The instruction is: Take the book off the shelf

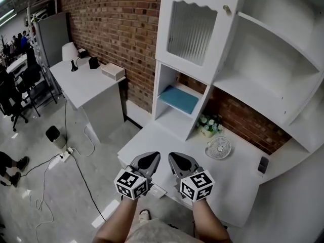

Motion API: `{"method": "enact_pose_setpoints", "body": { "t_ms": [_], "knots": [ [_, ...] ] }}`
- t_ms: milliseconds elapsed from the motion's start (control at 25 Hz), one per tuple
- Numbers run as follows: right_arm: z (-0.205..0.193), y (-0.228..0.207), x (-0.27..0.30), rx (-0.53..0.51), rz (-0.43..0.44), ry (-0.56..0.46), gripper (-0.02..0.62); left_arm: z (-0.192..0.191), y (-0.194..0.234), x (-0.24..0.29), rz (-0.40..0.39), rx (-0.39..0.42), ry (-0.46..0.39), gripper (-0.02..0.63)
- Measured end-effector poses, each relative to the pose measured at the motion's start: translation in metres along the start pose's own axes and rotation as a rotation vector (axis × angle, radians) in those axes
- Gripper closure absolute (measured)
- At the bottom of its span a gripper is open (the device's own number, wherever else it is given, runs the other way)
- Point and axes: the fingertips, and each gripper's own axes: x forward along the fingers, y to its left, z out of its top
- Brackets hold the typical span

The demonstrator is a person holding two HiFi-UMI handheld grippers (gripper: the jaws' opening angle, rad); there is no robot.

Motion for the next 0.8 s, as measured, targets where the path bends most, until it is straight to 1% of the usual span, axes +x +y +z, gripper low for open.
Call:
{"method": "enact_pose_setpoints", "body": {
  "t_ms": [280,480,640,800],
  "knots": [
    [0.008,-0.016,0.049,-0.005,-0.054,0.02,0.578,0.011,0.048,0.027,-0.05,-0.013,0.018,0.595],
    [0.009,-0.03,0.063,-0.027,-0.084,0.044,0.578,0.009,0.066,0.034,-0.07,-0.02,0.018,0.597],
    [0.009,-0.043,0.076,-0.075,-0.072,0.074,0.577,0.001,0.076,0.051,-0.076,-0.031,0.029,0.596],
    [0.004,-0.063,0.09,-0.092,-0.057,0.088,0.577,-0.009,0.083,0.071,-0.068,-0.034,0.045,0.597]
  ]
}}
